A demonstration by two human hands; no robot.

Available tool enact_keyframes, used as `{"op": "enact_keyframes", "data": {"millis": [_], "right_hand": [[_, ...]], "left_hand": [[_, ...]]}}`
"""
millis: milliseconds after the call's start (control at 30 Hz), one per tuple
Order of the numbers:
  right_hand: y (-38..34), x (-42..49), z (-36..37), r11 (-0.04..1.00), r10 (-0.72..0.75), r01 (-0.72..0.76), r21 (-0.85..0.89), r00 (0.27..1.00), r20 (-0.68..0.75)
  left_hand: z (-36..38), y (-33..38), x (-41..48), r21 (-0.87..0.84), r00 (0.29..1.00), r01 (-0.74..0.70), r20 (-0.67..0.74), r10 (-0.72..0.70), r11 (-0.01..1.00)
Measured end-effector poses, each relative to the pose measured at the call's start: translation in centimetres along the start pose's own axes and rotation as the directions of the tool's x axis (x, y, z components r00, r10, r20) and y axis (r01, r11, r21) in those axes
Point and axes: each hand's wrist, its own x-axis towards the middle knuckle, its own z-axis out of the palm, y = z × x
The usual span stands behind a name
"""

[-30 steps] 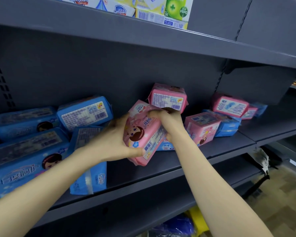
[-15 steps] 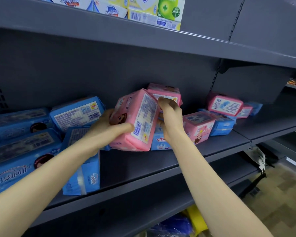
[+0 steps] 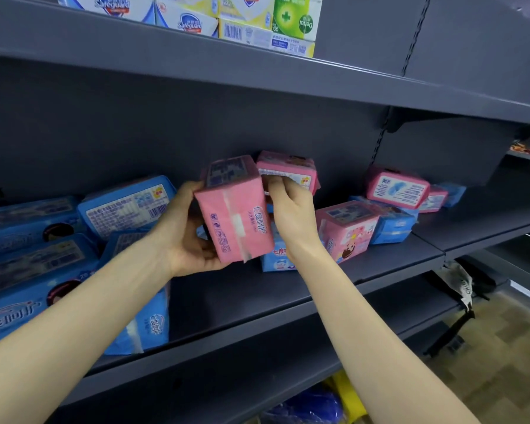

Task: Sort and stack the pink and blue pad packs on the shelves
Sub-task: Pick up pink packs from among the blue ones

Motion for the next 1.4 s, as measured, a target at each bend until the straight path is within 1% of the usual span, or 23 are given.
{"op": "enact_keyframes", "data": {"millis": [100,133,200,267,333,367,433,467,533,600,667,700,767,833,900,933,967,1033,1100,1167,1267,1333,1400], "right_hand": [[-0.3,-0.3,-0.1,0.998,-0.045,0.045,-0.031,0.999,0.026],[-0.6,-0.6,0.0,0.995,-0.074,0.077,-0.067,0.996,0.044],[-0.9,-1.1,0.1,0.969,-0.131,0.149,-0.198,0.986,0.102],[-1.0,-1.5,0.4,0.911,-0.141,0.207,-0.356,0.969,0.202],[-1.3,-1.8,0.6,0.826,-0.105,0.237,-0.512,0.956,0.273],[-1.3,-1.8,0.8,0.791,-0.078,0.234,-0.566,0.955,0.285],[-0.9,-1.6,1.3,0.766,-0.075,0.234,-0.599,0.958,0.278],[-0.6,-1.4,1.5,0.779,-0.102,0.234,-0.582,0.963,0.251],[0.0,-0.6,1.4,0.840,-0.147,0.215,-0.499,0.974,0.173],[0.5,0.1,0.6,0.916,-0.134,0.163,-0.367,0.986,0.102],[1.1,0.6,-0.3,0.968,-0.077,0.090,-0.235,0.995,0.064],[1.3,0.7,-0.6,0.981,-0.048,0.056,-0.183,0.998,0.049],[1.8,0.8,-1.1,0.995,-0.014,0.017,-0.101,1.000,0.027],[2.1,1.0,-1.3,1.000,0.005,-0.004,-0.028,0.999,0.032],[2.1,1.1,-1.3,1.000,0.007,-0.009,0.025,0.997,0.073],[2.0,1.0,-1.2,0.999,0.010,-0.014,0.045,0.995,0.097],[2.0,1.0,-1.1,0.998,0.017,-0.025,0.066,0.993,0.120],[1.9,0.8,-0.9,0.994,0.015,-0.034,0.105,0.984,0.176],[1.7,0.7,-0.7,0.992,-0.008,-0.022,0.127,0.972,0.234],[1.4,0.7,-0.6,0.993,-0.028,-0.005,0.119,0.961,0.274],[1.0,0.5,-0.5,0.990,-0.010,-0.036,0.133,0.945,0.328],[0.9,0.3,-0.2,0.990,0.008,-0.058,0.128,0.934,0.358],[0.9,0.2,0.2,0.995,0.022,-0.056,0.081,0.931,0.365]], "left_hand": [[-0.1,-0.3,0.2,-0.044,1.000,0.023,0.011,-0.023,0.999],[0.0,-0.3,0.2,-0.046,1.000,0.021,0.007,-0.021,0.999],[0.3,-0.5,0.4,-0.019,1.000,-0.009,-0.016,0.009,1.000],[0.8,-0.9,0.4,-0.001,0.999,-0.043,-0.017,0.043,0.999],[1.2,-1.3,0.5,0.004,0.998,-0.069,0.000,0.069,0.998],[1.4,-1.6,0.6,-0.001,0.997,-0.082,0.005,0.082,0.997],[1.9,-2.0,0.4,-0.004,0.993,-0.118,0.007,0.118,0.993],[2.1,-2.2,0.3,0.012,0.991,-0.133,0.001,0.133,0.991],[2.2,-2.3,0.0,0.061,0.991,-0.130,-0.018,0.132,0.990],[1.7,-2.1,-0.3,0.097,0.992,-0.121,-0.023,0.123,0.988],[0.7,-1.7,-0.2,0.136,0.978,-0.201,-0.026,0.206,0.970],[0.2,-1.4,-0.3,0.197,0.958,-0.275,-0.030,0.286,0.941],[-0.6,-0.9,-0.7,0.417,0.886,-0.400,-0.049,0.460,0.816],[-1.3,-0.5,-0.7,0.600,0.827,-0.423,-0.051,0.560,0.679],[-2.0,-0.2,-0.4,0.693,0.783,-0.419,-0.052,0.620,0.587],[-2.2,-0.1,-0.3,0.710,0.774,-0.426,-0.036,0.632,0.561],[-2.3,0.1,-0.4,0.704,0.777,-0.439,-0.015,0.630,0.558],[-2.6,0.4,-0.8,0.638,0.785,-0.491,0.031,0.618,0.592],[-3.2,0.8,-0.9,0.609,0.780,-0.531,0.080,0.620,0.589],[-4.3,1.2,-0.9,0.615,0.787,-0.530,0.102,0.608,0.584],[-5.6,1.7,-1.3,0.621,0.812,-0.514,0.130,0.569,0.591],[-6.1,1.8,-1.5,0.625,0.816,-0.509,0.132,0.563,0.591],[-6.5,1.6,-1.7,0.618,0.815,-0.505,0.113,0.568,0.602]]}}
